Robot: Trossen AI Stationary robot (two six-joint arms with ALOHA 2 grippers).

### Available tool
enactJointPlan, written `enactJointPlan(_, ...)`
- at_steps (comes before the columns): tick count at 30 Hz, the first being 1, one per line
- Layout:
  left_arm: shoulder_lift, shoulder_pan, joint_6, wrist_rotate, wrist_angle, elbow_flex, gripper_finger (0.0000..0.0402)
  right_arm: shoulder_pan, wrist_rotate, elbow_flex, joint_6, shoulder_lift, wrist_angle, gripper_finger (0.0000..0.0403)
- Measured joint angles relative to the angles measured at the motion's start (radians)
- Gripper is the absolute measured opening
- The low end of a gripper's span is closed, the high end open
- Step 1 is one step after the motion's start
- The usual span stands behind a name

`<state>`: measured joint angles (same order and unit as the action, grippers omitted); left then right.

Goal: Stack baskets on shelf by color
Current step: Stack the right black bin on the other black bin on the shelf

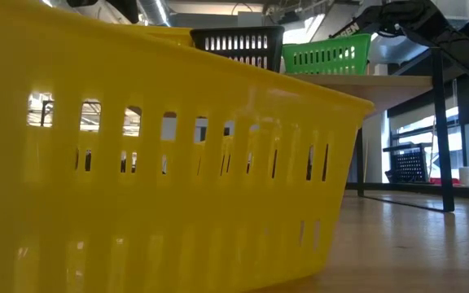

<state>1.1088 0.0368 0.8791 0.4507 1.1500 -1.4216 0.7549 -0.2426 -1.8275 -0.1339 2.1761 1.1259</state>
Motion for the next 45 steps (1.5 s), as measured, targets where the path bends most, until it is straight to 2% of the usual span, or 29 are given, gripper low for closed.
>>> enactJointPlan(4, 0.000, 0.000, -0.040, 0.005, 0.000, 0.000, 0.0000, -0.019, 0.001, 0.000, -0.008, 0.000, 0.000, 0.0076)
enactJointPlan(10, 0.000, 0.000, -0.116, 0.008, 0.001, 0.000, 0.0000, -0.038, 0.116, 0.000, -0.004, 0.000, -0.010, 0.0076)
enactJointPlan(27, 0.000, 0.000, -0.154, 0.009, 0.001, 0.000, 0.0000, -0.040, 0.118, 0.000, -0.006, 0.003, -0.026, 0.0076)
enactJointPlan(40, 0.000, 0.000, -0.158, 0.008, 0.002, 0.000, 0.0000, -0.044, 0.092, 0.001, -0.006, 0.097, -0.038, 0.0075)
enactJointPlan(42, 0.000, 0.000, -0.163, 0.008, 0.002, 0.000, 0.0000, -0.044, 0.091, 0.001, -0.005, 0.096, -0.040, 0.0068)
enactJointPlan(45, 0.000, 0.000, -0.191, 0.008, 0.002, 0.000, 0.0000, -0.044, 0.092, 0.001, -0.001, 0.096, -0.043, 0.0036)
